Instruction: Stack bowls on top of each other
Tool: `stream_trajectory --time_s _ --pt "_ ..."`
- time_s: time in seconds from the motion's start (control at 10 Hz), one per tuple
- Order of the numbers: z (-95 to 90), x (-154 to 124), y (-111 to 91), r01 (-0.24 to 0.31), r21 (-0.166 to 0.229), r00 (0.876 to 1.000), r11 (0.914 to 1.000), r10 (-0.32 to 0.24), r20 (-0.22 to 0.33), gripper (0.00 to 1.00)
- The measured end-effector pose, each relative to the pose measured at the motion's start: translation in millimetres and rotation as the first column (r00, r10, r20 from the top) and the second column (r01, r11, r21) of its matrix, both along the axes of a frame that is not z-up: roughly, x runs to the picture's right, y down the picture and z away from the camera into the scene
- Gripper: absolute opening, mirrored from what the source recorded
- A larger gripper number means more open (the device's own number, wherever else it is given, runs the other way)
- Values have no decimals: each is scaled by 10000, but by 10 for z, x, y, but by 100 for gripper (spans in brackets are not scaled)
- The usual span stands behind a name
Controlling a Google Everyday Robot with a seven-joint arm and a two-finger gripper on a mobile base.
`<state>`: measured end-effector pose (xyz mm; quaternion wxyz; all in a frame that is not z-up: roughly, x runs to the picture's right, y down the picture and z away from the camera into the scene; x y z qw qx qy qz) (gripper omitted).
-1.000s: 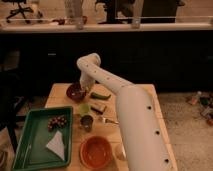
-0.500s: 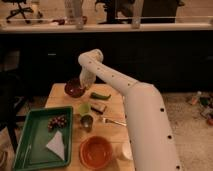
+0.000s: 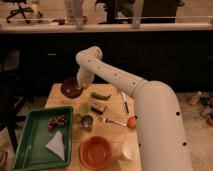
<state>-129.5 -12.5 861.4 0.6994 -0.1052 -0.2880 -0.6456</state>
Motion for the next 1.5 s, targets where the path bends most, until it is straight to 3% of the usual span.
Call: stream_trajectory --time_s 0.4,0.8,1.5 --pt "-538 70 174 234 60 9996 9997 -235 140 0" --pt "-1053 248 394 47 296 9999 9996 -51 127 0" --pt "-1599 592 918 -878 482 9956 9950 892 -288 0"
